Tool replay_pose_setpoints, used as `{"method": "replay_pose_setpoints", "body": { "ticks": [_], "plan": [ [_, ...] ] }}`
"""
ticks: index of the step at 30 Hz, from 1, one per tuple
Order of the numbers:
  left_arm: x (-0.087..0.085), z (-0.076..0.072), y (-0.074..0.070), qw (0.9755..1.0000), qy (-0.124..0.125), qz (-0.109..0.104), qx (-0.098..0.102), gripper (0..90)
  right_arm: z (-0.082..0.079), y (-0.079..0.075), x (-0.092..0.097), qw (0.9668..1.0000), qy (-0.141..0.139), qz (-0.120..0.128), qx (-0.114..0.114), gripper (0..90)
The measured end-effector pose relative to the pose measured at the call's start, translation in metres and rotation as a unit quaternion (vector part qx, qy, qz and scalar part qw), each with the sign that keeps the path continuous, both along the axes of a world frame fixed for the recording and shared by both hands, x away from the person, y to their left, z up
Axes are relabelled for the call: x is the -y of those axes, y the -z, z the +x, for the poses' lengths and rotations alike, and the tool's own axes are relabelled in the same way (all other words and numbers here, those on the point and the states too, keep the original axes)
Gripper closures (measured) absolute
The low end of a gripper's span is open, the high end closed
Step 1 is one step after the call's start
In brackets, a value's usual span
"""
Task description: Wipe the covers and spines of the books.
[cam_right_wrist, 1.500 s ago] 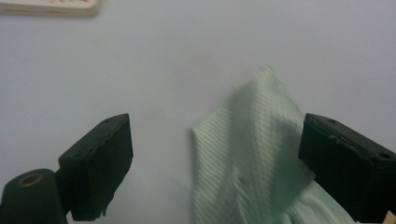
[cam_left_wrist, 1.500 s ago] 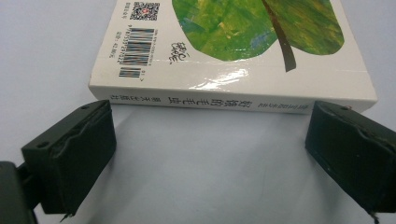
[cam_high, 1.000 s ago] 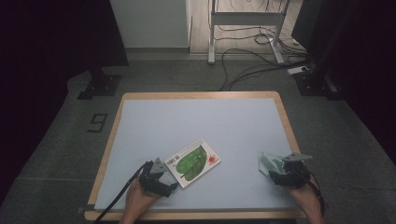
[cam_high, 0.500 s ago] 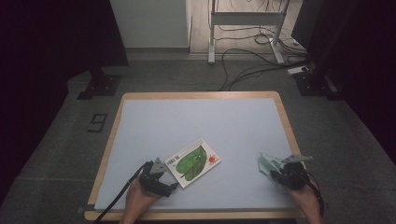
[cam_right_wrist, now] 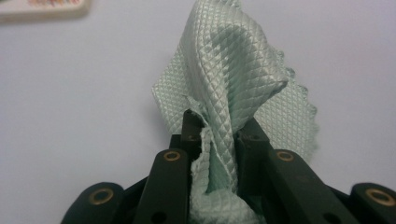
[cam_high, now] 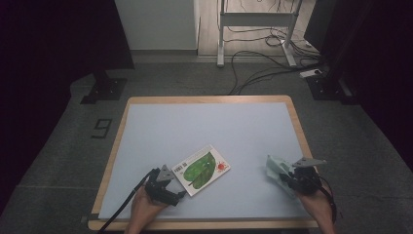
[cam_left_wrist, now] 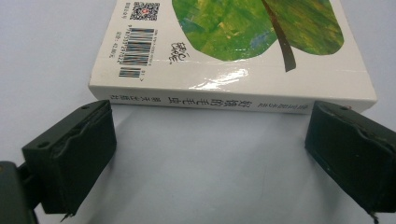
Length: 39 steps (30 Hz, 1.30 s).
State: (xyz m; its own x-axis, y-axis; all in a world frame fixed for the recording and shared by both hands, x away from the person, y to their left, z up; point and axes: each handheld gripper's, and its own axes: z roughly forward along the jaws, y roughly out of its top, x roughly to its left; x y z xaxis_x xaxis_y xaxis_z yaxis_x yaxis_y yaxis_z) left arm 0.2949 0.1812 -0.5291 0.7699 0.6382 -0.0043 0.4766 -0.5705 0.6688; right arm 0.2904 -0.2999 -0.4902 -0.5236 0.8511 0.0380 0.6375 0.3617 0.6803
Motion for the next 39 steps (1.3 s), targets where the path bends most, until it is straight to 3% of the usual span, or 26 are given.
{"method": "replay_pose_setpoints", "body": {
  "ticks": [8, 19, 39],
  "plan": [
    [0.000, 0.000, 0.000, 1.0000, 0.000, 0.000, 0.000, 2.1, 0.007, -0.017, -0.010, 0.9996, -0.014, 0.011, 0.023, 75.5],
    [0.000, 0.000, 0.000, 1.0000, 0.000, 0.000, 0.000, 2.0, 0.018, -0.030, -0.032, 0.9984, -0.040, 0.015, 0.037, 75.2],
    [0.000, 0.000, 0.000, 1.0000, -0.002, 0.000, -0.001, 2.2, 0.042, -0.040, -0.071, 0.9956, -0.077, 0.026, 0.047, 74.8]
  ]
}}
